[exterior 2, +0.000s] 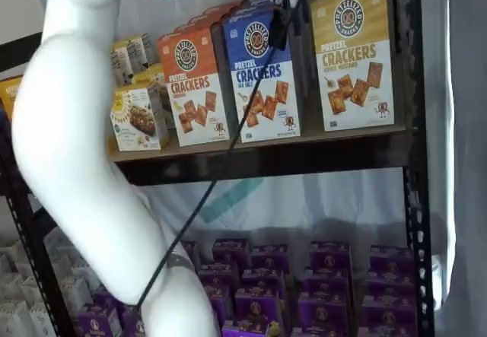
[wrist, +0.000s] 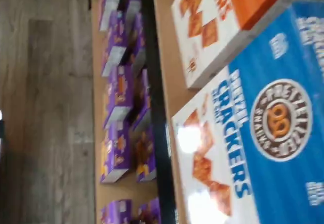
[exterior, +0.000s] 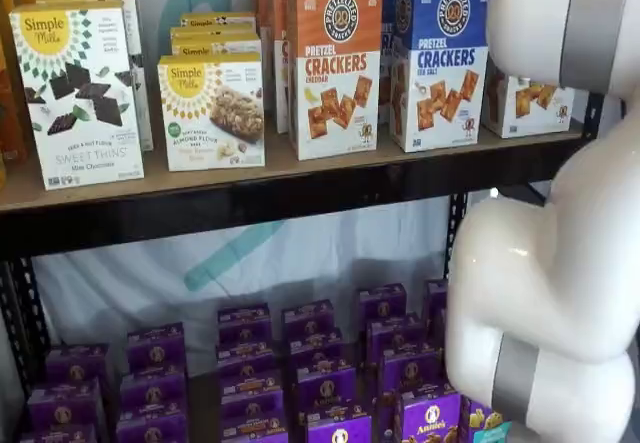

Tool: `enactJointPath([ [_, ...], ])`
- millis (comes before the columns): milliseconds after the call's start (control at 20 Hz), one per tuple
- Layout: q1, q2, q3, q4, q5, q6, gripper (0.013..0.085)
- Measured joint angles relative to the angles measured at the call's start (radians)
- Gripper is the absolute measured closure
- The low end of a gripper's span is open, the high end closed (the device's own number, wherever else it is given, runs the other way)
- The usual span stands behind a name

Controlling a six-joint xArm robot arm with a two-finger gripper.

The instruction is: Retrieve the yellow and white box located on the top shelf, the sixth one from the left

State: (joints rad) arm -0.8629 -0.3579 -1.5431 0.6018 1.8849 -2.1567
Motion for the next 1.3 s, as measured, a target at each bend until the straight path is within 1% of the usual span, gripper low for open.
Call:
enactJointPath([
  [150,-0.021,0.022,-0.035,0.043,0.004,0.011,0.013],
  [350,-0.039,0.053,-0.073,0.088,-0.025,0.016,0.013],
  [450,-0.043,0.077,-0.099,0.106,-0.044,0.021,0.013],
  [500,-0.041,0.091,-0.117,0.108,-0.053,0.022,0.013],
  [600,-0.032,0.117,-0.15,0.097,-0.059,0.022,0.013],
  [750,-0.004,0.16,-0.203,0.047,-0.063,0.018,0.013],
  [850,0.013,0.17,-0.202,0.027,-0.095,0.011,0.013],
  [950,0.024,0.178,-0.199,0.021,-0.119,0.01,0.013],
  [1150,0.052,0.187,-0.185,0.004,-0.193,0.0,0.013],
  [1300,0.073,0.194,-0.185,-0.022,-0.229,-0.006,0.013],
])
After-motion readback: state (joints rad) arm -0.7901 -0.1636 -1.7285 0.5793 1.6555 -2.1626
